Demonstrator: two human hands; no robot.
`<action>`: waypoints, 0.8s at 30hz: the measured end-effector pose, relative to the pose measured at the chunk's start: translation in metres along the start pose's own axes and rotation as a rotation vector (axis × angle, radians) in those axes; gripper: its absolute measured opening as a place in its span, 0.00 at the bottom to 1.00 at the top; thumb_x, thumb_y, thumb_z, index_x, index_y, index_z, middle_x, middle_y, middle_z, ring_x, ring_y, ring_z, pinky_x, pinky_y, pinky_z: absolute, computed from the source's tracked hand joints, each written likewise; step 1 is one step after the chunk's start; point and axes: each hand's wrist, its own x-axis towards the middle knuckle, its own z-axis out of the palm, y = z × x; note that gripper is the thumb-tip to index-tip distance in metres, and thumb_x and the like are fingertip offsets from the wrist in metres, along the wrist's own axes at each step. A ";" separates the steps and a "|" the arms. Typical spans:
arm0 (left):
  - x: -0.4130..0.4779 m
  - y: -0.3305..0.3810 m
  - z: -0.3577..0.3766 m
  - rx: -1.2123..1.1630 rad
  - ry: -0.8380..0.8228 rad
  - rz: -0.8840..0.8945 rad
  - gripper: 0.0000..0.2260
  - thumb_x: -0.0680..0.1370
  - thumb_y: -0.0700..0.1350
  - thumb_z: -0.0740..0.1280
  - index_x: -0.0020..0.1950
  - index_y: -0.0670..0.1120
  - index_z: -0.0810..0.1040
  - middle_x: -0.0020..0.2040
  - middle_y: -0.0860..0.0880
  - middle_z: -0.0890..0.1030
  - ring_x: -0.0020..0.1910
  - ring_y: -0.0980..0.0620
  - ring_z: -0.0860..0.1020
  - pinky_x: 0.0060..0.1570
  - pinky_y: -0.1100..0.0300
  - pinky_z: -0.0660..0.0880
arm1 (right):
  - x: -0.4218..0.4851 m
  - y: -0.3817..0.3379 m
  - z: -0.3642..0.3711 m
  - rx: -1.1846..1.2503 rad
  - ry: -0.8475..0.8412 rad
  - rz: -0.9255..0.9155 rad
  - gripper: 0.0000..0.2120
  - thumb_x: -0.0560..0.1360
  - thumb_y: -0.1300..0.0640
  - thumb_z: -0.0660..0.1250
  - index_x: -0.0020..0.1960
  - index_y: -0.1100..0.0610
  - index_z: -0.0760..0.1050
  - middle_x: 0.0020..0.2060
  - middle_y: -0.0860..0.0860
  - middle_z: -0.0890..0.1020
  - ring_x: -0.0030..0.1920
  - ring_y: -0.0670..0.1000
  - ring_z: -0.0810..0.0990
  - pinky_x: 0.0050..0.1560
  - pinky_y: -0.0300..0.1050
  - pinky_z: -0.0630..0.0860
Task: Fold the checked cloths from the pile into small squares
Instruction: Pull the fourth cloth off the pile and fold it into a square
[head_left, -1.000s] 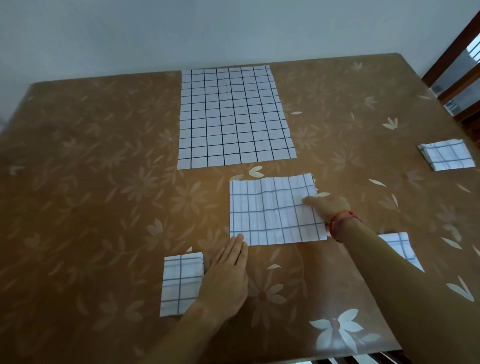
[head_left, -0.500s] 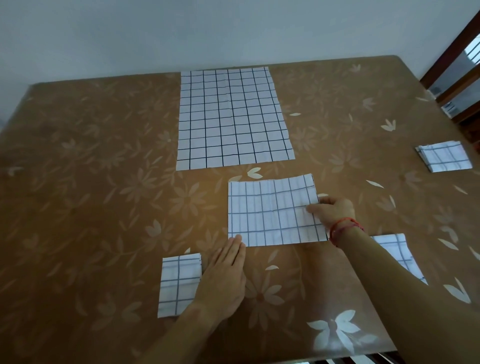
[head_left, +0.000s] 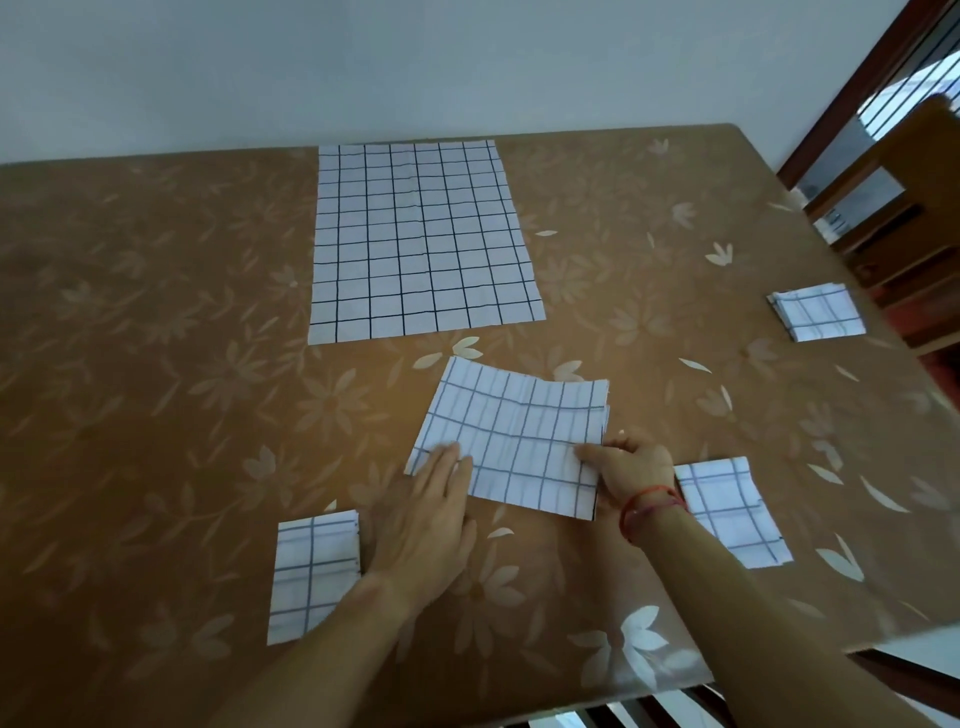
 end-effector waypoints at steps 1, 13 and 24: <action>-0.001 0.009 0.002 -0.015 -0.015 0.031 0.28 0.79 0.53 0.62 0.76 0.42 0.63 0.76 0.43 0.63 0.76 0.47 0.59 0.72 0.52 0.61 | -0.002 0.003 0.001 0.051 -0.018 0.030 0.09 0.68 0.66 0.74 0.39 0.60 0.73 0.36 0.56 0.80 0.33 0.53 0.79 0.21 0.39 0.74; 0.007 0.049 0.014 -0.017 -0.065 -0.033 0.36 0.80 0.47 0.64 0.79 0.42 0.44 0.80 0.44 0.50 0.78 0.48 0.47 0.75 0.57 0.47 | -0.026 0.019 0.002 0.194 -0.279 0.140 0.08 0.69 0.65 0.74 0.42 0.60 0.74 0.36 0.58 0.83 0.34 0.53 0.83 0.35 0.47 0.80; 0.000 0.022 0.007 -0.311 -0.056 0.012 0.25 0.82 0.41 0.55 0.79 0.47 0.53 0.80 0.51 0.54 0.78 0.57 0.48 0.72 0.67 0.43 | 0.005 0.040 -0.050 -0.614 0.007 -0.552 0.23 0.71 0.66 0.66 0.63 0.48 0.72 0.45 0.49 0.80 0.39 0.45 0.76 0.36 0.29 0.66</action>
